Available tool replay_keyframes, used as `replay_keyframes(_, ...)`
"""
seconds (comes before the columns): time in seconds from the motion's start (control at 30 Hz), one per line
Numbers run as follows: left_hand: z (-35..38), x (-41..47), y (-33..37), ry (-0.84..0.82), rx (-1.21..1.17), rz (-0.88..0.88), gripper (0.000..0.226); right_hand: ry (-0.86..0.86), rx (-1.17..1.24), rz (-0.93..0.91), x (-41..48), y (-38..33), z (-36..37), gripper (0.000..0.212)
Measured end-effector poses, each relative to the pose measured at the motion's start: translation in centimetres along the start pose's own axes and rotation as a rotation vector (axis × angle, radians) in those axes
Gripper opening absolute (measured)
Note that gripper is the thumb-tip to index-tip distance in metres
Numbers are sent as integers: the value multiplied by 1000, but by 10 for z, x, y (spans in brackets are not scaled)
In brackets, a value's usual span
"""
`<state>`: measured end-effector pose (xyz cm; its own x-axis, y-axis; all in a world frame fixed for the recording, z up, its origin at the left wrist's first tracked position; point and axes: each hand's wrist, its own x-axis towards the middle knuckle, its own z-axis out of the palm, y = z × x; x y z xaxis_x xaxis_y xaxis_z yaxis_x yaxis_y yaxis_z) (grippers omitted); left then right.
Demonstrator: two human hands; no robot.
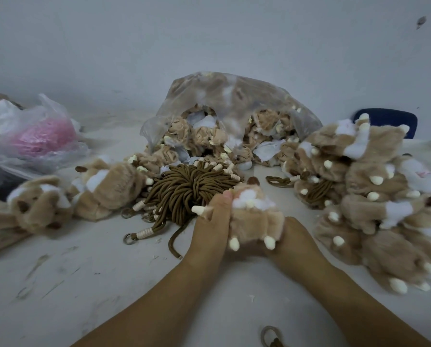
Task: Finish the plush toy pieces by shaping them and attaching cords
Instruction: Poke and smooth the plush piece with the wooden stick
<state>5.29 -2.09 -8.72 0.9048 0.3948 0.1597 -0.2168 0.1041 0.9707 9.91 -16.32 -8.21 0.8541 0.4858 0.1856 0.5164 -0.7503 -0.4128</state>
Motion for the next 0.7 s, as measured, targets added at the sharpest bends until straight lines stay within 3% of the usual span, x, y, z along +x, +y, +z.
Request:
replay_keyframes(0.1,-1,0,2,23,-12,50,29,70,74,19,-4,6,-10,37)
replay_keyframes(0.17,-3,3,3,104,-67,52,28,112,58,-3,-5,12,-16,64)
replay_keyframes(0.23,-12,8,5,211,-101,45,31,136,45,29,-2,21,-22,73)
replay_keyframes(0.37,-25,14,5,291,-47,124,28,322,108,165,7,31,-26,70)
replay_keyframes(0.5,-16,8,2,132,185,264,34,539,342,111,8,20,-20,52)
replay_keyframes(0.6,-9,4,-1,2,351,346,40,492,410,-57,5,4,-19,43)
replay_keyframes(0.7,-8,3,-3,-57,411,368,43,358,322,-132,6,0,-13,26)
